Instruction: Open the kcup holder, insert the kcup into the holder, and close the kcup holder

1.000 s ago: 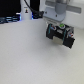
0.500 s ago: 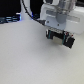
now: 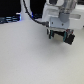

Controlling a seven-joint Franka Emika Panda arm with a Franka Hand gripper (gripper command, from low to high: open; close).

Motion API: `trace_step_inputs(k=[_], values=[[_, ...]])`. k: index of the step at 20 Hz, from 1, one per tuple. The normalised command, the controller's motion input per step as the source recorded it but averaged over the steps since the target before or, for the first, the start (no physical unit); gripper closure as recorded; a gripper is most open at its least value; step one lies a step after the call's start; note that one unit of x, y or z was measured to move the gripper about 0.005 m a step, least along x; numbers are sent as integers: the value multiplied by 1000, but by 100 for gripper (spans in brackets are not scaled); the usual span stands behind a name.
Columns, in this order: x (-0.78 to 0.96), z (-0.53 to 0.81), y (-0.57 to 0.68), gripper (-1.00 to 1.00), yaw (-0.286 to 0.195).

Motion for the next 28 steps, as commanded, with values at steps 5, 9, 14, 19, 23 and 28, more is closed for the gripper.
trace_step_inputs(k=[5,9,14,19,23,28], values=[[-305,-26,417,-100,144],[-386,2,465,-100,131],[-415,2,465,-100,132],[-480,-4,449,-100,125],[-604,4,419,-100,112],[-795,-15,354,-100,90]])
